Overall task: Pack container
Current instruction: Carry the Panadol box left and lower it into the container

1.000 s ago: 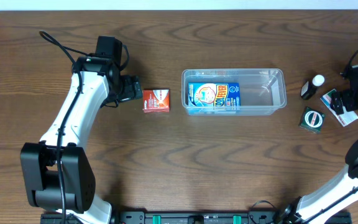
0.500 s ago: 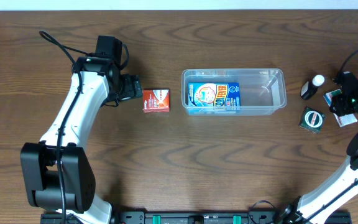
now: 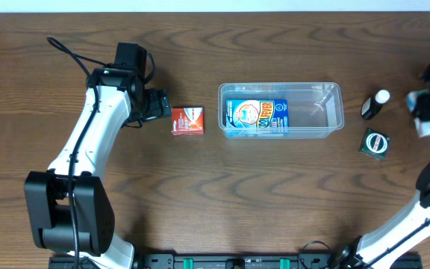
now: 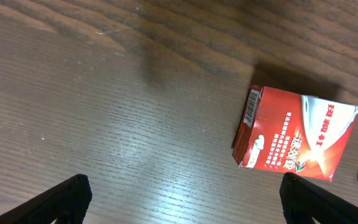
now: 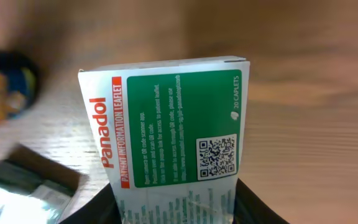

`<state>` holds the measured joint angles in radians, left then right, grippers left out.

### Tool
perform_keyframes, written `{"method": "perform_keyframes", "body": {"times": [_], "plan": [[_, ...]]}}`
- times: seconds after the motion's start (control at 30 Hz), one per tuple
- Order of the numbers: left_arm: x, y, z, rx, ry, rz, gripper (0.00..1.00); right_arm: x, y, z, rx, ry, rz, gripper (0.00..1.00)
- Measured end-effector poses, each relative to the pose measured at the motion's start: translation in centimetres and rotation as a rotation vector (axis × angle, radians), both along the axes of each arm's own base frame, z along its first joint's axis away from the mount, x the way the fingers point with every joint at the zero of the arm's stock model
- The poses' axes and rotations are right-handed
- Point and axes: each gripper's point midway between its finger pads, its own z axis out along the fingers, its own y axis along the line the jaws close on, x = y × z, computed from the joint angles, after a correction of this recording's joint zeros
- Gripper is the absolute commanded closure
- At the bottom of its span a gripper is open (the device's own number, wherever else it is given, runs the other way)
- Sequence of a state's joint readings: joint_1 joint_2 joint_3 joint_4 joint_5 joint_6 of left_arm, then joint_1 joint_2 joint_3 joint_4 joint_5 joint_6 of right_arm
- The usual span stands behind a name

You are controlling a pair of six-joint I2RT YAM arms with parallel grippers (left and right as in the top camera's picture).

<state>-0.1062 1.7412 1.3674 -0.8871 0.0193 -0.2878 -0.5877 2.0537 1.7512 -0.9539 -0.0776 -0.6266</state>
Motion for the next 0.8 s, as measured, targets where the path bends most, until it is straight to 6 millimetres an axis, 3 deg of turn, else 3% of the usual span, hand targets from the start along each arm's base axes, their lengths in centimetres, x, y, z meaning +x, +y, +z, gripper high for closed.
{"method": "perform_keyframes", "body": {"times": [0.07, 0.17, 0.27, 0.37, 0.47, 0.6, 0.7, 0.8], "plan": [[0.0, 0.0, 0.0, 0.0, 0.0, 0.0, 0.02, 0.8, 0.3, 3.9, -0.026, -0.071, 0.001, 0.64], [0.0, 0.0, 0.0, 0.0, -0.001, 0.0, 0.02, 2.2, 2.7, 11.8, -0.075, -0.227, 0.052, 0.7], [0.1, 0.0, 0.0, 0.0, -0.003, 0.0, 0.02, 3.5, 8.3, 18.9, -0.116, -0.385, 0.179, 0.71], [0.1, 0.0, 0.0, -0.001, -0.006, 0.0, 0.02, 4.3, 16.4, 22.9, -0.11, -0.484, 0.368, 0.69], [0.1, 0.0, 0.0, -0.001, -0.006, 0.0, 0.02, 4.7, 24.6, 23.7, -0.08, -0.512, 0.574, 0.66], [0.1, 0.0, 0.0, -0.001, -0.006, 0.0, 0.02, 4.3, 34.3, 21.5, -0.029, -0.47, 0.834, 0.67], [0.1, 0.0, 0.0, -0.001, -0.006, 0.0, 0.02, 3.7, 39.4, 18.9, -0.007, -0.411, 0.98, 0.68], [0.1, 0.0, 0.0, -0.001, -0.006, 0.0, 0.02, 2.7, 43.1, 15.7, 0.002, -0.319, 1.098, 0.66]]}}
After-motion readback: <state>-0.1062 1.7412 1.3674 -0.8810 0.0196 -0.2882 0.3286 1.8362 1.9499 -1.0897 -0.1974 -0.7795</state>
